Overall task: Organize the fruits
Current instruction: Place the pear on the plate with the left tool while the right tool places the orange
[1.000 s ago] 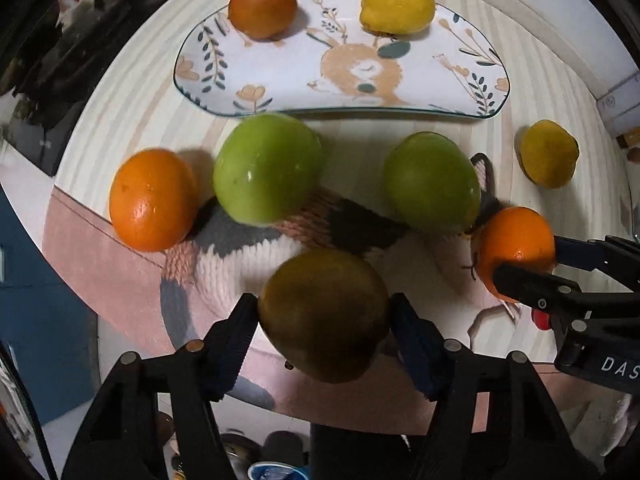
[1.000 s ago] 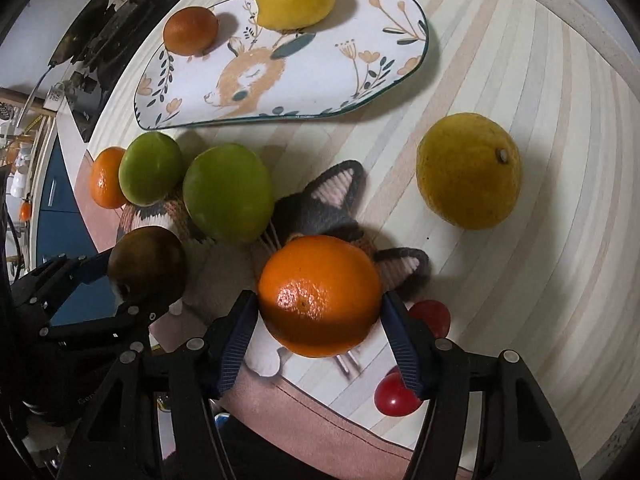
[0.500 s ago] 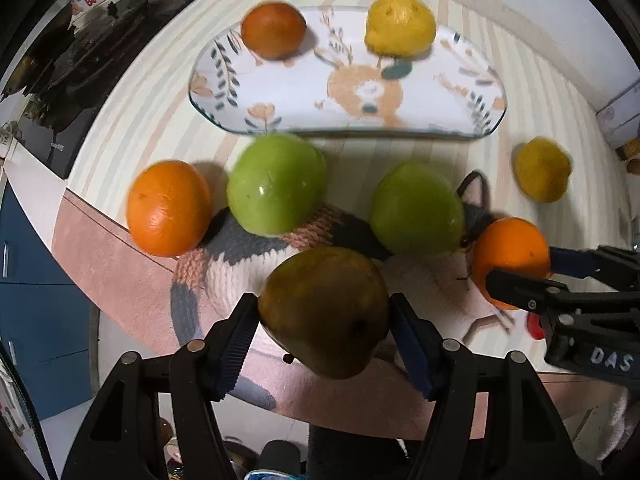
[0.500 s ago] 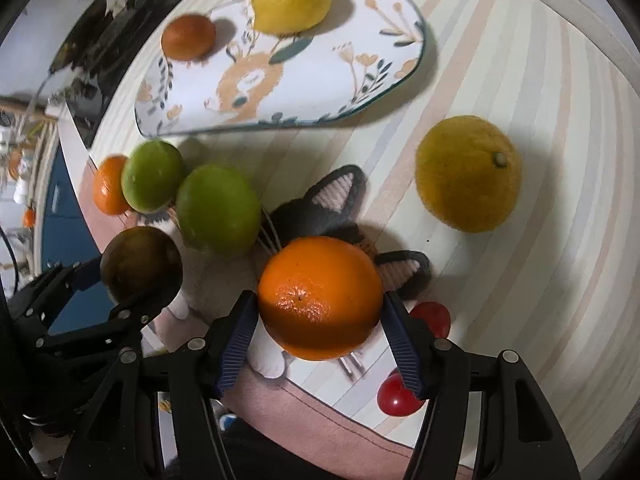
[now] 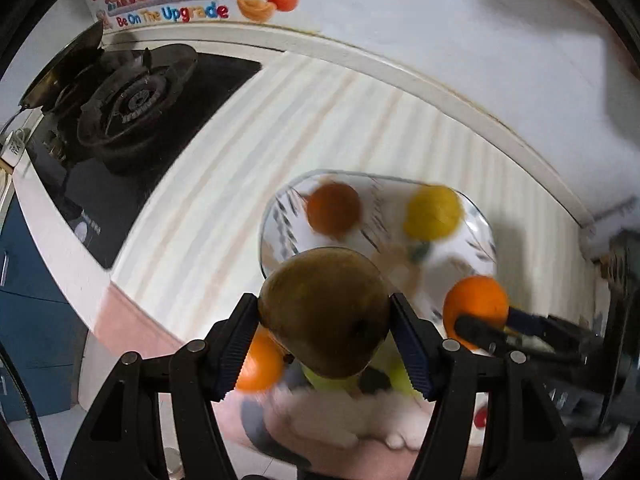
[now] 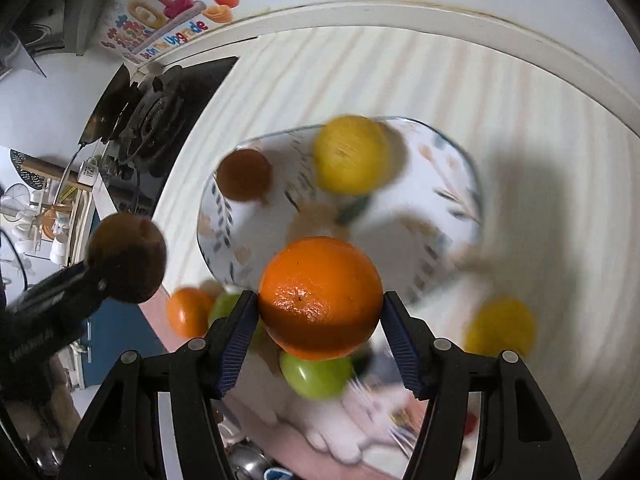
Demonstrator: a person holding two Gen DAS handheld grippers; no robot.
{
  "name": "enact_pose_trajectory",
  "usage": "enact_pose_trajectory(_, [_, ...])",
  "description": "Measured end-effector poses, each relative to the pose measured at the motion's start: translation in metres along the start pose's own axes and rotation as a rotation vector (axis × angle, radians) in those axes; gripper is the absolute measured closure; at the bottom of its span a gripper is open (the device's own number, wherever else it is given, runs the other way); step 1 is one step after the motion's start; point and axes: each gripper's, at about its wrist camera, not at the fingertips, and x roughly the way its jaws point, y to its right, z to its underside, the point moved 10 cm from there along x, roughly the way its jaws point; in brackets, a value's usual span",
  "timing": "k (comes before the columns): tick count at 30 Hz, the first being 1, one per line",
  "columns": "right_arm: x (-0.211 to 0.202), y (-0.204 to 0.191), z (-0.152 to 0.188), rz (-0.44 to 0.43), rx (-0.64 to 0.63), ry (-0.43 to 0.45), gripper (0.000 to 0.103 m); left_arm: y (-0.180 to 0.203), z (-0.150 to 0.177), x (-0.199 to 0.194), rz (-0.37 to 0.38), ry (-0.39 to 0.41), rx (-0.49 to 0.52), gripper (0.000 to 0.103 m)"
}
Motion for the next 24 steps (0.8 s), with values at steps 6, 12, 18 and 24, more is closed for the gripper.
enact_pose_trajectory(6, [0.053,-0.03,-0.013,-0.011,-0.016,-0.031,0.038,-0.027,-0.022,0.052,0.024,-0.105,-0.07,0.039])
enact_pose_trajectory(12, [0.083,-0.048,-0.016,-0.029,-0.04,-0.044,0.038,-0.033,-0.026,0.081,0.044,-0.162,-0.105,0.039])
enact_pose_trajectory(18, [0.094,-0.059,-0.02,-0.068,-0.055,-0.062,0.036,-0.033,-0.023,0.089,0.049,-0.19,-0.099,0.038])
enact_pose_trajectory(24, [0.088,-0.053,-0.019,-0.09,-0.04,-0.102,0.023,-0.031,-0.027,0.093,0.042,-0.224,-0.097,0.038])
